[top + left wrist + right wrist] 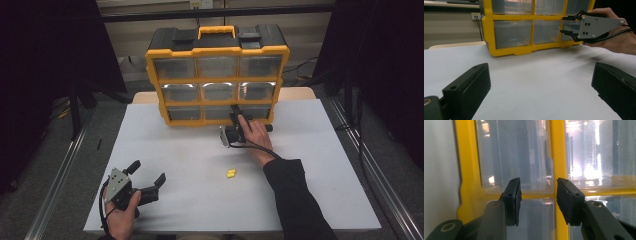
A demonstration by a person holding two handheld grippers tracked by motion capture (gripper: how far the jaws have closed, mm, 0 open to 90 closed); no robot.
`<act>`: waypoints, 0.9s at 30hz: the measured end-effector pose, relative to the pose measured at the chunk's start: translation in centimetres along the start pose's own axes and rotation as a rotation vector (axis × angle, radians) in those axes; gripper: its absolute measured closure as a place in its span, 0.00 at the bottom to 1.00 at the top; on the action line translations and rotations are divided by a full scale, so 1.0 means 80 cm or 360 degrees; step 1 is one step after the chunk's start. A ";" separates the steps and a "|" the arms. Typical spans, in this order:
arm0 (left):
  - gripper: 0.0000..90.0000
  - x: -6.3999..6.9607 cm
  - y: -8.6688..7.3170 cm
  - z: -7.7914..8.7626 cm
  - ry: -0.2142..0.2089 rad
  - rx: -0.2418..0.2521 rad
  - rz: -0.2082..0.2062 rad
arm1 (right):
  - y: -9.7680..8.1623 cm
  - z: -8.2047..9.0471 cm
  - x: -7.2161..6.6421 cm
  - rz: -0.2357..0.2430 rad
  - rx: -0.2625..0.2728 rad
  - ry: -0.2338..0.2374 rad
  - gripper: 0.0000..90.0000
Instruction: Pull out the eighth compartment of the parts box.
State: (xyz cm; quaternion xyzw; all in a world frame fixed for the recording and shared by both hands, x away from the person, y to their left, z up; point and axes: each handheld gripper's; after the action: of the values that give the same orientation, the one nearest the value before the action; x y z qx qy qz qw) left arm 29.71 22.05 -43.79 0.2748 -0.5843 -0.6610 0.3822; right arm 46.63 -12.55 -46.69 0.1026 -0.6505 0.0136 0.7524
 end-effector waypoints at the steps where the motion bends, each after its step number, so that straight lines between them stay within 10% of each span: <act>1: 0.02 0.000 0.000 0.000 -0.0001 -0.0001 -0.0001 | 0.000 0.000 0.000 -0.0011 -0.0008 0.0008 0.68; 27: 0.02 0.001 0.000 -0.002 -0.0009 -0.0005 -0.0005 | 0.006 -0.004 0.001 0.0001 0.0017 -0.0060 0.84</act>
State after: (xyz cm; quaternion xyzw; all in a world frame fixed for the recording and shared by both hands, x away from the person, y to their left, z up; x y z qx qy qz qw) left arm 29.82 21.91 -43.81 0.2733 -0.5839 -0.6633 0.3798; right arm 46.89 -12.03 -46.62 0.1067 -0.6646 0.0154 0.7394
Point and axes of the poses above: each handheld gripper's, and its own axes: z roughly backward along the jaws, y roughly out of its top, x roughly to its right, and after that the axes turned 3 degrees about x, right-handed
